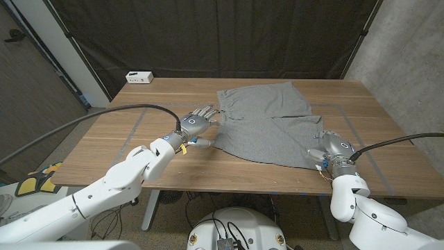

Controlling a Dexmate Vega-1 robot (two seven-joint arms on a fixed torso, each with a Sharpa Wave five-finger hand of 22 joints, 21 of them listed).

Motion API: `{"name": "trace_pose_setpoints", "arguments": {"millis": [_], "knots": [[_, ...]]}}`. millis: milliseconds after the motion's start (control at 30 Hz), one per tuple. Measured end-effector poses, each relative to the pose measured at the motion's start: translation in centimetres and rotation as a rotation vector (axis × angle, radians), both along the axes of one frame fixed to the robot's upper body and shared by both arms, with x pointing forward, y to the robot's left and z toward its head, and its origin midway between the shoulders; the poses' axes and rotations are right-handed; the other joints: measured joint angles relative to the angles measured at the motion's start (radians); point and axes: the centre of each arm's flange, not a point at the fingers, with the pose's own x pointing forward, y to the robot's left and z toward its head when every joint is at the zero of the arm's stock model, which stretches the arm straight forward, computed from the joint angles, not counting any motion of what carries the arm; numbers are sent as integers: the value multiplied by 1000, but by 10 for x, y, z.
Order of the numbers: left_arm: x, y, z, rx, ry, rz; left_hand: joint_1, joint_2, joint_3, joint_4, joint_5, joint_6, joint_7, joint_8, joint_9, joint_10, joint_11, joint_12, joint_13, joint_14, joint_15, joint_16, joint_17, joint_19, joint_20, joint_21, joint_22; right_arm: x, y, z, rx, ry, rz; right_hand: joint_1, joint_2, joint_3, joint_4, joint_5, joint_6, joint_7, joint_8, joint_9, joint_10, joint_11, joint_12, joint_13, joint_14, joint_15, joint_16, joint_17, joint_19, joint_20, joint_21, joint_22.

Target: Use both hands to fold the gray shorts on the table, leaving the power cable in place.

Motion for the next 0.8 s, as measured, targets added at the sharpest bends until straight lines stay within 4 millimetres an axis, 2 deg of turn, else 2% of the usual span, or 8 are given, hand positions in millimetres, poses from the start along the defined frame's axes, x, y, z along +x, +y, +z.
{"name": "trace_pose_setpoints", "arguments": {"millis": [200, 300, 567, 800], "knots": [[4, -2, -2, 27, 0, 25, 42, -4, -12, 4, 8, 54, -47, 13, 4, 12, -12, 0, 0, 0, 0, 0, 0, 12, -1, -9, 0, -1, 0, -3, -24, 29, -32, 15, -5, -3, 3, 7, 4, -4, 2, 0, 10, 0, 0, 0, 0, 0, 0, 0, 0, 0, 0, 0], [5, -3, -2, 33, 2, 31, 54, -6, -16, 8, 8, 68, -62, 13, 4, 12, -12, 0, 0, 0, 0, 0, 0, 15, -4, -9, 2, -2, 0, -5, -30, 45, -44, 31, -5, -3, 3, 11, 5, -5, 2, 0, 10, 0, 0, 0, 0, 0, 0, 5, 0, 0, 0, 0], [9, -4, -5, 55, 2, 55, 74, -9, -28, 12, 8, 69, -63, 7, 1, 21, -21, 0, 0, -1, -17, 0, 0, 28, -10, -19, 2, -2, 1, -12, -56, 105, -59, 71, -5, 1, 7, 22, -7, -18, -10, 5, 4, -6, -9, 5, 0, 0, -6, 5, 5, -5, -6, 0], [14, -3, -7, 57, -8, 54, 88, -6, -40, 17, 8, 90, -72, -1, 1, 40, -36, 0, 0, 0, -33, 0, 0, 46, -18, -19, 2, -2, 2, -20, -63, 139, -66, 81, -6, 1, 7, 25, -7, -18, -14, 5, -1, -11, -14, 5, 0, 0, -6, 5, 5, -5, -6, 0]]}}
